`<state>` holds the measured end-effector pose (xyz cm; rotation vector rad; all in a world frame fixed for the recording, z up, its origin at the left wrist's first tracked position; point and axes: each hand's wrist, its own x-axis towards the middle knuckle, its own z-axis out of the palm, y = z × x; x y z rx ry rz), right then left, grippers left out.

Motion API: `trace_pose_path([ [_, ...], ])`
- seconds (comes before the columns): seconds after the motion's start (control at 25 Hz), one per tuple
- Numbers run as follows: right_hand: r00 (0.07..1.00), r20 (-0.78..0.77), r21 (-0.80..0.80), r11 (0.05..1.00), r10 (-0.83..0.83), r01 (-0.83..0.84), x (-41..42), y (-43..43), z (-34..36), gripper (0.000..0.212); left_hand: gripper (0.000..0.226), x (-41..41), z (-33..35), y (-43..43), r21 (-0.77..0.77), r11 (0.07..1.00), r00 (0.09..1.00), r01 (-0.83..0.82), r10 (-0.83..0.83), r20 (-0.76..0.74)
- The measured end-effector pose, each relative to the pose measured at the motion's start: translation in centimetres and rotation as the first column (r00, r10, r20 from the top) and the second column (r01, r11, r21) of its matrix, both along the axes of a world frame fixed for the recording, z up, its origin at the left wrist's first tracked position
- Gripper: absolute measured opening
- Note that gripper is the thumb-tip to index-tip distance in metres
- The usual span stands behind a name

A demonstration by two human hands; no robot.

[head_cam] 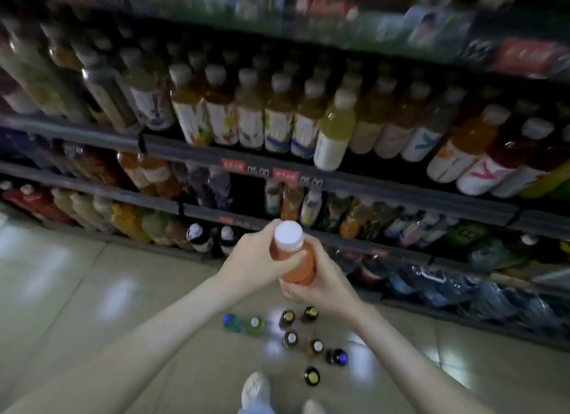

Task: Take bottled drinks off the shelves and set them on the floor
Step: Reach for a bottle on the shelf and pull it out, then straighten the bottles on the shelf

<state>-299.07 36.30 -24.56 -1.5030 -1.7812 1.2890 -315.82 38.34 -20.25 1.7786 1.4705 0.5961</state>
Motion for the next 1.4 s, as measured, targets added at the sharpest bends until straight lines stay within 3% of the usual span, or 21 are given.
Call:
trace_pose_path([
  [0.12, 0.996, -0.020, -0.123, 0.988, 0.092, -0.093, -2.1, -0.5, -7.1, 0.078, 0.048, -1.5, -7.9, -1.6, -0.022, 0.997, 0.992, -0.074, 0.071, -0.109],
  [0.24, 0.991, 0.038, -0.132, 0.983, 0.132, -0.126, -3.1, -1.2, -14.6, 0.085, 0.070, -2.7, -17.6, -3.4, -0.071, 0.994, 0.975, -0.080, 0.063, -0.215],
  [0.4, 0.948, 0.116, -0.188, 0.944, 0.295, -0.270, -3.1, -3.8, -28.5, 0.072, 0.048, -3.7, -34.3, -6.5, -0.063, 0.998, 0.970, 0.020, -0.034, -0.242],
  [0.52, 0.914, 0.235, -0.204, 0.936, 0.330, -0.285, -3.7, -5.5, -42.1, 0.056, 0.048, -3.6, -49.3, -8.7, -0.029, 0.996, 0.946, 0.083, -0.087, -0.311],
  [0.68, 0.836, 0.420, -0.237, 0.932, 0.352, -0.274, -5.1, -6.9, -57.3, 0.043, 0.056, -2.2, -65.8, -11.0, -0.234, 0.972, 0.934, 0.031, -0.111, -0.339],
  [0.8, 0.788, 0.422, -0.306, 0.889, 0.448, -0.342, -5.2, -8.4, -65.4, 0.052, 0.062, -1.3, -72.3, -12.8, -0.486, 0.872, 0.887, -0.066, -0.171, -0.429],
  [0.92, 0.687, 0.506, -0.360, 0.852, 0.522, -0.381, -4.9, -9.2, -66.4, 0.057, 0.070, -1.0, -71.9, -13.7, -0.573, 0.810, 0.911, -0.128, -0.132, -0.390],
  [1.08, 0.615, 0.635, -0.385, 0.881, 0.468, -0.274, -4.0, -7.8, -56.5, 0.064, 0.067, 0.4, -60.9, -11.8, -0.572, 0.804, 0.938, -0.164, -0.053, -0.344],
  [1.24, 0.766, 0.578, -0.293, 0.948, 0.281, -0.126, -0.7, -3.6, -38.2, 0.063, 0.063, 3.1, -44.1, -6.1, -0.473, 0.868, 0.961, -0.153, 0.019, -0.276],
  [1.4, 0.873, 0.478, -0.057, 0.989, -0.094, 0.138, 5.2, 0.8, -18.0, 0.047, 0.052, 8.4, -24.8, 0.0, -0.278, 0.958, 0.955, 0.066, -0.142, -0.262],
])
